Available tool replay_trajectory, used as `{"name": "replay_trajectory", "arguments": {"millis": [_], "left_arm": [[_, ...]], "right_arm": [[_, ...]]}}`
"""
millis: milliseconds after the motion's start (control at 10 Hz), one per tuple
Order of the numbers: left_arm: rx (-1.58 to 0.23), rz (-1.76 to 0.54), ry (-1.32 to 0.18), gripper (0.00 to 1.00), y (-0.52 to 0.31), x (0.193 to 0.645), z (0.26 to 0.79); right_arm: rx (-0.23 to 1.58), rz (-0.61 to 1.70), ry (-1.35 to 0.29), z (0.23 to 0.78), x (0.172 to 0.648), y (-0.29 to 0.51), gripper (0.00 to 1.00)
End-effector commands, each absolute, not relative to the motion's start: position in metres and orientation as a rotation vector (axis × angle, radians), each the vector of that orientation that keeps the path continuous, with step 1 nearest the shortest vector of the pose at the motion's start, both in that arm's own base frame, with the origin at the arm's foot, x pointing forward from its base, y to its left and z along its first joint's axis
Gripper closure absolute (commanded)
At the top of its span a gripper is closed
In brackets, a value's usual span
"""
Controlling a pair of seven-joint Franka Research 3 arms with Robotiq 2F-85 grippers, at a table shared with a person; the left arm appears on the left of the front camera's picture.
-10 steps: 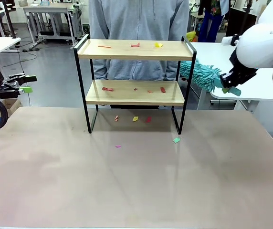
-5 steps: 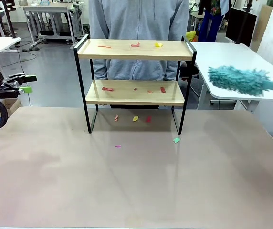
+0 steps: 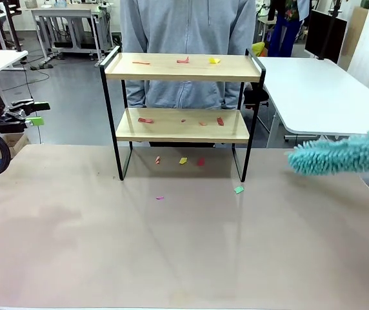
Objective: Clean the shelf.
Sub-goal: Clean the specific section of the Shelf indicated by the human with the Duster.
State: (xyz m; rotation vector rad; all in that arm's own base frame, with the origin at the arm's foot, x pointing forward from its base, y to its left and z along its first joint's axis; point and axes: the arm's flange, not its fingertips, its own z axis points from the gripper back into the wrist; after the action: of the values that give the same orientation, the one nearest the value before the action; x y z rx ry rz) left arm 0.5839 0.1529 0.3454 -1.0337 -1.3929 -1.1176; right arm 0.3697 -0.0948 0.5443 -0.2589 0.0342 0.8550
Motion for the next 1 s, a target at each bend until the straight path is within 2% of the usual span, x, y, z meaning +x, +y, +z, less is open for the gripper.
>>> {"name": "replay_trajectory", "arguments": {"millis": [0,400,900], "left_arm": [[-1.023,-1.126,-1.400,0.00,0.152,0.584,0.348],[-1.023,-1.126,-1.400,0.00,0.152,0.584,0.348],[-1.023,-1.126,-1.400,0.00,0.152,0.584,0.348]], "right_arm": [[-0.300,1.071,0.050,0.544,0.337,-0.083,0.87],[-0.104,1.425,-0.037,0.552,0.304,-0.034,0.87],[0.054,1.523,-0.011,0.549,0.319,0.010,0.87]]}}
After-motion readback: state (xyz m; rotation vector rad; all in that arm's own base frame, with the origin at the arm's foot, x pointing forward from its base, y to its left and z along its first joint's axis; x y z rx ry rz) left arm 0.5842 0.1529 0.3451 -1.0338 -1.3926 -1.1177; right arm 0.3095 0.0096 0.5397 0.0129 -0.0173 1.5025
